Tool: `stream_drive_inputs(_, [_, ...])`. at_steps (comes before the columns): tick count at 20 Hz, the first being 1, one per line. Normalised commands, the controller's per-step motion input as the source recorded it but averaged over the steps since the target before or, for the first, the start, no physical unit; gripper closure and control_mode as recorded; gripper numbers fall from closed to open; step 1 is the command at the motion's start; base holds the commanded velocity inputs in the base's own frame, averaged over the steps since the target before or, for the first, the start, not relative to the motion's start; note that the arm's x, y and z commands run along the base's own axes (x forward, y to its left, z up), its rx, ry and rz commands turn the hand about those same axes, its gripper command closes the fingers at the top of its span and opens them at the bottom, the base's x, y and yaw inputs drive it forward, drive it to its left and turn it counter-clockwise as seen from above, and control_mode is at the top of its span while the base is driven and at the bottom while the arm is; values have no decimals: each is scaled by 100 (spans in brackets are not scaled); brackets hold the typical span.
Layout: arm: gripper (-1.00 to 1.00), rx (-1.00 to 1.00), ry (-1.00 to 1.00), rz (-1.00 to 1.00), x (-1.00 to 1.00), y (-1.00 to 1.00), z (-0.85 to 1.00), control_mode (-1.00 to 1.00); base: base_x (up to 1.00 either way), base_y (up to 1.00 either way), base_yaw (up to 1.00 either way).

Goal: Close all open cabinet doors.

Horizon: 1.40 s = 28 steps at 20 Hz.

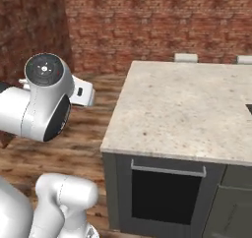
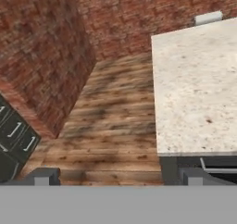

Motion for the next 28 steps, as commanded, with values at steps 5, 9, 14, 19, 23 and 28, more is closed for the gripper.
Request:
stream_drive_inputs(5, [-100,0,0,0,0,0,0,100,26,23,-80])
stream_drive_inputs(9, [-100,0,0,0,0,0,0,100,26,22,-80])
stream_drive_inputs(14, [-100,0,0,0,0,0,0,100,32,25,-75])
stream_drive_inputs(19, [-100,0,0,0,0,0,0,100,42,31,-65])
stream_drive_inputs(23, [-100,0,0,0,0,0,0,100,29,45,-50])
stream_drive_inputs(28, [-100,0,0,0,0,0,0,100,6,50,-36])
